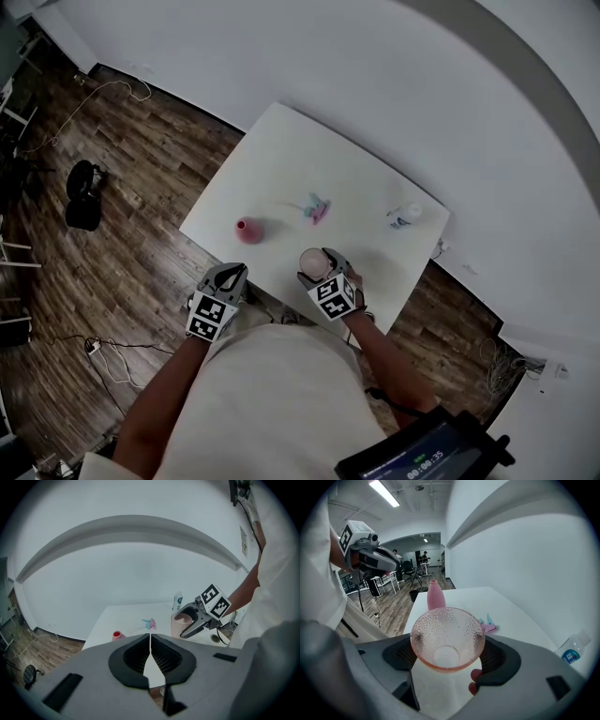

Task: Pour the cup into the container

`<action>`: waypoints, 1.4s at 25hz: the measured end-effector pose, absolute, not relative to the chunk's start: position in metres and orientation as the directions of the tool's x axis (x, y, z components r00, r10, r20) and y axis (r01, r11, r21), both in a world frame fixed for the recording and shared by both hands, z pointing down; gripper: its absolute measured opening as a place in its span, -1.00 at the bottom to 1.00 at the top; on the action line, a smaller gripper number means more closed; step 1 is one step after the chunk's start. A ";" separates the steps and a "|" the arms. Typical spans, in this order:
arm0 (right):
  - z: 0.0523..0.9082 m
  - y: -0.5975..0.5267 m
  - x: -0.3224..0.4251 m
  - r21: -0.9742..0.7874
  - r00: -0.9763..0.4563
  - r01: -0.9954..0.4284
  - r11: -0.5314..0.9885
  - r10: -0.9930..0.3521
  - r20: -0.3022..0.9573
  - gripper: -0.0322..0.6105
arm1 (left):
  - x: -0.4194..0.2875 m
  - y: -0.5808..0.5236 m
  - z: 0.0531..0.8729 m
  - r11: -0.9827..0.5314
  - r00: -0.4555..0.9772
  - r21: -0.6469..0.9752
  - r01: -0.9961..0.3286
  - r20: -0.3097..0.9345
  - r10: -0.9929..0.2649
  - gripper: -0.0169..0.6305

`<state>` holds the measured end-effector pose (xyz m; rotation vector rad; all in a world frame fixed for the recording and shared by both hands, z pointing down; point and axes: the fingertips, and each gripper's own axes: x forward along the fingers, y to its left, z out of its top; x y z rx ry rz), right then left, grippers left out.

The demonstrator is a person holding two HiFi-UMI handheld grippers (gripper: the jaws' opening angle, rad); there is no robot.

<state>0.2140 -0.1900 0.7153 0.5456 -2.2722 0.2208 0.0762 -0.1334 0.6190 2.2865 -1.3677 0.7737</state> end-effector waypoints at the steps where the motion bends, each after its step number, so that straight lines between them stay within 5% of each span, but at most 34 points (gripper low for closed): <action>1: 0.718 -0.190 0.213 0.012 -0.608 -0.447 0.895 -0.313 0.730 0.29 | 0.077 -0.133 0.621 -0.466 0.381 0.031 -0.884 0.625 -0.681 -0.91; 35: 0.772 -0.185 0.213 0.016 -0.591 -0.415 0.910 -0.282 0.756 0.29 | 0.085 -0.121 0.638 -0.504 0.393 0.038 -0.863 0.677 -0.622 -0.91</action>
